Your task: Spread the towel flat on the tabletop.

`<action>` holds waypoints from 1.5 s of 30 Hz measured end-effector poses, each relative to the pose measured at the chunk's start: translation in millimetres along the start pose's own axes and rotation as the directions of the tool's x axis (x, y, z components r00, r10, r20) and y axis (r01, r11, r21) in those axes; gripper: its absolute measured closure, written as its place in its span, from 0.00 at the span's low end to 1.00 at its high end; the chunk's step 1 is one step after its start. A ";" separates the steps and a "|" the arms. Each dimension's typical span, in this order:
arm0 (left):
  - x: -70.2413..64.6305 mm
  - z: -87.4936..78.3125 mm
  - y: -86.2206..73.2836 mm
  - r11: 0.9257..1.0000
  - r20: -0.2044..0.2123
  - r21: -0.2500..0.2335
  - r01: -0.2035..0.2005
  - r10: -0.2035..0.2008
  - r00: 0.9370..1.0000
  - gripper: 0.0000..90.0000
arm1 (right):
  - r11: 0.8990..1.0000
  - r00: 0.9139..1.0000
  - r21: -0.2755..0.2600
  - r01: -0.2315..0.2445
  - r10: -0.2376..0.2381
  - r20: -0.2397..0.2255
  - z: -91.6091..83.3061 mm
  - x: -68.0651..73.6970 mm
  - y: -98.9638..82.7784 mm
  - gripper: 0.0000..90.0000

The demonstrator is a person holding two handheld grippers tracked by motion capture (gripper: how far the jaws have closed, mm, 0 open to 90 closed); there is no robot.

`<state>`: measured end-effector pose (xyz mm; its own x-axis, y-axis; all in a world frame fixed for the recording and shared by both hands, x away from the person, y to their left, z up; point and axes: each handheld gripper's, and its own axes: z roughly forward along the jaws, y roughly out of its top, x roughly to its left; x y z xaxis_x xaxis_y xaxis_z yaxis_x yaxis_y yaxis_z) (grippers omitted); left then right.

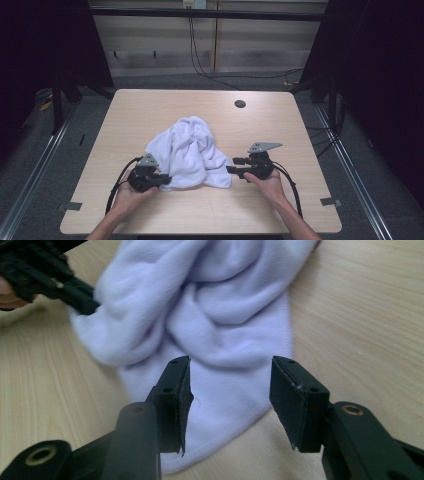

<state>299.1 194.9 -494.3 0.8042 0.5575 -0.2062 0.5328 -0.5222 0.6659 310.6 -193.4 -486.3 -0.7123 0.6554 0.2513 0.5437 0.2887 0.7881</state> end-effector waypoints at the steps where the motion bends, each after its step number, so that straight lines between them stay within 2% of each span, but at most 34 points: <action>1: -3.9 -4.6 -5.7 1.000 0.011 0.000 0.005 -0.005 1.000 0.94 | 1.000 1.000 0.003 -0.003 0.003 0.000 0.5 0.2 0.0 0.57; 5: -18.5 -15.5 -15.6 1.000 0.069 -0.019 -0.003 0.005 0.998 0.91 | 1.000 1.000 0.017 0.005 -0.005 -0.015 5.8 2.5 0.5 0.58; 6: -25.3 -23.6 -13.0 0.996 0.098 -0.084 -0.001 0.009 0.995 0.87 | 0.999 0.999 0.032 0.021 -0.020 -0.034 10.8 6.7 2.0 0.58; 7: -25.3 -23.6 -13.0 0.996 0.098 -0.084 -0.001 0.009 0.995 0.83 | 0.999 0.999 0.032 0.021 -0.020 -0.034 10.8 6.7 2.0 0.58; 9: -26.0 -31.3 -3.2 0.985 0.086 -0.170 0.006 0.009 0.996 0.81 | 0.999 0.998 0.038 0.035 -0.033 -0.052 17.0 11.7 3.8 0.58; 10: -20.1 -33.7 11.0 0.974 0.056 -0.226 0.020 -0.007 0.998 0.77 | 0.998 0.998 0.052 0.046 -0.044 -0.055 24.7 16.4 4.8 0.57; 11: -20.1 -33.7 11.0 0.974 0.056 -0.226 0.020 -0.007 0.998 0.74 | 0.998 0.998 0.052 0.046 -0.044 -0.055 24.7 16.4 4.8 0.57; 12: -14.3 -29.9 25.6 0.960 0.012 -0.276 0.043 -0.041 0.999 0.70 | 0.995 0.997 0.076 0.064 -0.060 -0.052 33.3 19.7 3.8 0.53; 14: -11.7 -21.0 39.0 0.957 -0.044 -0.292 0.010 -0.024 0.999 0.66 | 0.995 0.996 0.076 0.070 -0.066 -0.054 38.6 21.3 0.7 0.50; 15: -10.7 -14.5 44.9 0.958 -0.070 -0.286 -0.001 -0.020 0.997 0.64 | 0.994 0.996 0.082 0.077 -0.073 -0.048 40.0 22.2 -0.6 0.50; 18: -5.2 6.3 56.1 0.965 -0.089 -0.262 0.005 -0.029 0.996 0.57 | 0.990 0.994 0.091 0.110 -0.109 -0.017 44.3 26.3 -6.8 0.51; 20: -2.3 21.4 58.4 0.979 -0.092 -0.202 0.017 -0.036 0.995 0.53 | 0.988 0.992 0.092 0.123 -0.124 0.005 44.2 29.2 -7.5 0.56; 21: -2.3 21.4 58.4 0.979 -0.092 -0.202 0.017 -0.036 0.995 0.55 | 0.988 0.992 0.092 0.123 -0.124 0.005 44.2 29.2 -7.5 0.56; 22: -4.6 33.1 54.8 0.992 -0.119 -0.121 -0.021 0.006 0.993 0.63 | 0.986 0.990 0.097 0.136 -0.140 0.034 43.4 31.0 -7.9 0.71; 23: -4.6 33.1 54.8 0.992 -0.119 -0.121 -0.021 0.006 0.993 0.70 | 0.986 0.990 0.097 0.136 -0.140 0.034 43.4 31.0 -7.9 0.71; 24: -6.3 33.9 52.4 0.994 -0.125 -0.094 -0.047 0.035 0.992 0.70 | 0.986 0.990 0.102 0.132 -0.136 0.034 42.5 30.3 -7.7 0.79; 25: -7.3 31.3 51.0 0.995 -0.124 -0.092 -0.048 0.037 0.992 0.88 | 0.986 0.993 0.115 0.118 -0.121 0.012 40.7 29.1 -7.5 0.88; 26: -6.6 21.7 49.8 0.994 -0.107 -0.103 -0.038 0.027 0.994 0.92 | 0.986 0.993 0.123 0.114 -0.116 0.007 39.5 28.9 -7.0 0.91; 28: -2.2 6.9 46.3 0.986 -0.069 -0.169 -0.001 -0.011 0.998 0.93 | 0.988 0.995 0.116 0.099 -0.100 0.006 35.0 27.4 -4.6 0.92; 29: -2.2 6.9 46.3 0.986 -0.069 -0.169 -0.001 -0.011 0.998 0.94 | 0.988 0.995 0.116 0.099 -0.100 0.006 35.0 27.4 -4.6 0.92; 30: 3.7 -9.8 43.8 0.973 -0.062 -0.231 0.018 -0.033 0.998 0.94 | 0.994 0.996 0.079 0.079 -0.081 0.028 25.2 23.1 0.7 0.93; 31: 3.7 -9.8 43.8 0.973 -0.062 -0.231 0.018 -0.033 0.998 0.94 | 0.994 0.996 0.079 0.079 -0.081 0.028 25.2 23.1 0.7 0.93; 32: 11.4 -26.5 40.4 0.952 -0.048 -0.301 0.057 -0.075 0.996 0.94 | 0.997 0.996 0.049 0.068 -0.071 0.059 12.1 16.8 6.2 0.93; 33: 15.0 -34.0 38.3 0.943 -0.043 -0.324 0.072 -0.091 0.995 0.94 | 0.998 0.995 0.030 0.062 -0.064 0.078 4.9 12.7 8.0 0.93; 34: 17.5 -40.3 36.8 0.938 -0.057 -0.339 0.076 -0.101 0.993 0.94 | 0.999 0.995 0.011 0.049 -0.050 0.092 -2.5 8.4 9.2 0.93; 35: 17.5 -40.3 36.8 0.938 -0.057 -0.339 0.076 -0.101 0.993 0.94 | 0.999 0.993 -0.006 0.040 -0.040 0.110 -10.2 3.7 10.0 0.93; 36: 20.8 -50.7 34.7 0.929 -0.060 -0.362 0.079 -0.108 0.992 0.94 | 0.999 0.992 -0.028 0.030 -0.026 0.126 -17.8 -1.1 10.5 0.93; 37: 20.8 -50.7 34.7 0.929 -0.060 -0.362 0.079 -0.108 0.992 0.94 | 0.998 0.992 -0.054 0.014 -0.007 0.124 -25.0 -5.8 10.8 0.93; 38: 19.0 -56.5 34.7 0.916 -0.036 -0.393 0.086 -0.109 0.993 0.94 | 0.996 0.993 -0.084 -0.002 0.012 0.115 -31.5 -9.7 11.6 0.93; 39: 15.4 -56.6 36.0 0.913 -0.023 -0.397 0.091 -0.110 0.994 0.94 | 0.994 0.994 -0.107 -0.014 0.026 0.110 -36.5 -11.1 13.2 0.93; 41: 8.1 -53.6 40.3 0.924 -0.005 -0.377 0.064 -0.071 0.997 0.94 | 0.993 0.991 -0.117 0.003 0.013 0.135 -41.2 -9.4 19.1 0.93; 43: 4.2 -50.7 41.5 0.928 0.013 -0.366 0.062 -0.061 0.998 0.94 | 0.992 0.992 -0.126 0.002 0.014 0.127 -42.5 -8.9 21.8 0.93; 44: -4.4 -44.6 43.0 0.943 0.025 -0.330 0.034 -0.027 0.999 0.93 | 0.990 0.994 -0.139 0.003 0.012 0.106 -42.9 -7.4 24.3 0.93; 45: -8.7 -42.1 44.1 0.947 0.022 -0.321 0.023 -0.016 1.000 0.92 | 0.991 0.996 -0.135 0.005 0.008 0.094 -41.5 -5.4 24.8 0.93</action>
<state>304.6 194.2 -433.0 0.8011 0.5514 -0.2329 0.4379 -0.2745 0.8561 309.5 -218.8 -444.8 -0.6631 0.7202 0.2040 0.4758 0.1950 0.8577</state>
